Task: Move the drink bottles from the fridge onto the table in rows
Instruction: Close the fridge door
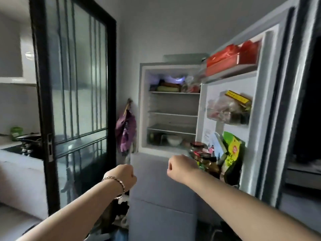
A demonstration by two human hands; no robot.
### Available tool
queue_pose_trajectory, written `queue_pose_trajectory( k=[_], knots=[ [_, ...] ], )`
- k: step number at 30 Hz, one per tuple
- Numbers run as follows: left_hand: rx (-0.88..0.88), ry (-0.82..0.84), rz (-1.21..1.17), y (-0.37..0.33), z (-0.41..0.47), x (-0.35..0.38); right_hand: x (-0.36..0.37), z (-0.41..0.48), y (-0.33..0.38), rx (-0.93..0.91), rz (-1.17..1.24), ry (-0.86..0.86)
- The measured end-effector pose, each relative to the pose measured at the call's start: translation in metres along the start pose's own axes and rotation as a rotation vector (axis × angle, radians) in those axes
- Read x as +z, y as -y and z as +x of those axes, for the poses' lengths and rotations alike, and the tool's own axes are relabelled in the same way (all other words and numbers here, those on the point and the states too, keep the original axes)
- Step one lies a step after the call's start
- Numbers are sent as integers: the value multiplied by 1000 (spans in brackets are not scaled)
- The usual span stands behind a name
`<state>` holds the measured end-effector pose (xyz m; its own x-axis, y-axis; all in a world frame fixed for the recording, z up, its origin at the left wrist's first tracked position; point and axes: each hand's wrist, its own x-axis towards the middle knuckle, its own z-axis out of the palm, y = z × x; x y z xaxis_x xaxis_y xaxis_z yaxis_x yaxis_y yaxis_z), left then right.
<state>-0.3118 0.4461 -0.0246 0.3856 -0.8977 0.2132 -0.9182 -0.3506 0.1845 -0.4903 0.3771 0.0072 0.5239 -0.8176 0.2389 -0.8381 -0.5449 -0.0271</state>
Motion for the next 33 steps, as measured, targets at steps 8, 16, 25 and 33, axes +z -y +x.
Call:
queue_pose_trajectory(
  k=[8, 16, 25, 33],
  knots=[
    [414, 9, -13, -105, 96, 17, -33, 4, -92, 388, -84, -556],
    [593, 24, -70, -174, 117, 31, -45, -36, -171, 1010, 105, -856],
    [556, 23, -61, -176, 110, 45, -26, -32, -192, 1061, 298, -943],
    [320, -35, -117, -116, 111, 47, -3, -28, -130, 437, 109, -997]
  ],
)
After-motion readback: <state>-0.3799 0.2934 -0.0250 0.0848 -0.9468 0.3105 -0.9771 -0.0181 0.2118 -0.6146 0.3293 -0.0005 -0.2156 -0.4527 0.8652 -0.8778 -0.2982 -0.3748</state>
